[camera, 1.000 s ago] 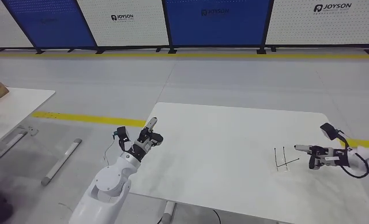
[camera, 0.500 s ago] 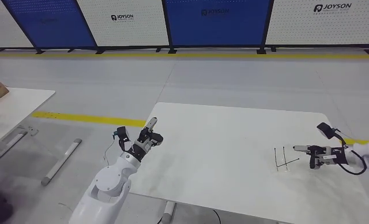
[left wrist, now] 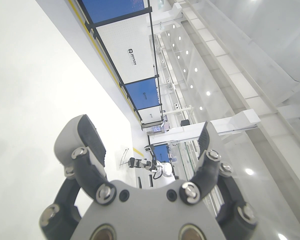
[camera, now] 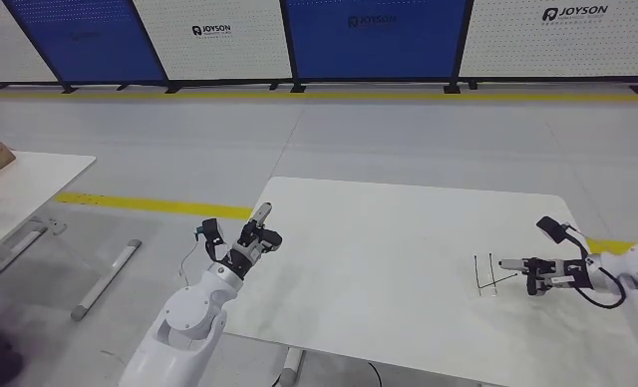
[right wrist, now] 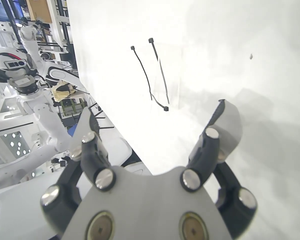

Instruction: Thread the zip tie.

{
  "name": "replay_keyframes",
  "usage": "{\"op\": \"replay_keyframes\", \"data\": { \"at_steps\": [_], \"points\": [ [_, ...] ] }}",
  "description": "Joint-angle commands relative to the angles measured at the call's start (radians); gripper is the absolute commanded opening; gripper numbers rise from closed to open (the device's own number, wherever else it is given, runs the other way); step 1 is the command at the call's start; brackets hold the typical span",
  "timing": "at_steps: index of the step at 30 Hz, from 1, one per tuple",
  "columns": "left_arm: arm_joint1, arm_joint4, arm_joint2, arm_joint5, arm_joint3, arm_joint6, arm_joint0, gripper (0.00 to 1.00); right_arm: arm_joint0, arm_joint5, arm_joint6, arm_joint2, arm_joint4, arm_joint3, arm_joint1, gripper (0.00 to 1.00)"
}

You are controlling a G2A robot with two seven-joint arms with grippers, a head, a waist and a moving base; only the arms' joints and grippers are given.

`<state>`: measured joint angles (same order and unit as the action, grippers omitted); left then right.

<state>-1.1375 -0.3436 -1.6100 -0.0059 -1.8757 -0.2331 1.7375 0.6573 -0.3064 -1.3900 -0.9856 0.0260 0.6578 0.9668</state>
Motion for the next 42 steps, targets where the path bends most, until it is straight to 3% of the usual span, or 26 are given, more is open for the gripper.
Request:
{"op": "replay_keyframes", "data": {
  "at_steps": [1, 12, 14, 15, 18, 28, 42],
  "points": [
    [0.000, 0.000, 0.000, 0.000, 0.000, 0.000, 0.000, 1.00, 0.000, 0.000, 0.000, 0.000, 0.000, 0.000, 0.000, 1.00],
    [0.000, 0.000, 0.000, 0.000, 0.000, 0.000, 0.000, 1.00, 0.032, 0.028, 0.063, -0.017, 0.007, 0.022, -0.006, 0.98],
    [0.000, 0.000, 0.000, 0.000, 0.000, 0.000, 0.000, 1.00, 0.035, 0.031, 0.066, -0.020, 0.004, 0.021, -0.009, 0.83],
    [0.000, 0.000, 0.000, 0.000, 0.000, 0.000, 0.000, 1.00, 0.036, 0.031, 0.067, -0.020, 0.003, 0.021, -0.009, 0.69],
    [0.000, 0.000, 0.000, 0.000, 0.000, 0.000, 0.000, 1.00, 0.039, 0.032, 0.066, -0.022, 0.002, 0.020, -0.011, 0.49],
    [0.000, 0.000, 0.000, 0.000, 0.000, 0.000, 0.000, 1.00, 0.040, 0.028, 0.060, -0.031, 0.009, 0.010, -0.015, 0.40],
    [0.000, 0.000, 0.000, 0.000, 0.000, 0.000, 0.000, 1.00, 0.023, 0.028, 0.047, -0.021, 0.015, -0.031, -0.007, 0.35]
  ]
}}
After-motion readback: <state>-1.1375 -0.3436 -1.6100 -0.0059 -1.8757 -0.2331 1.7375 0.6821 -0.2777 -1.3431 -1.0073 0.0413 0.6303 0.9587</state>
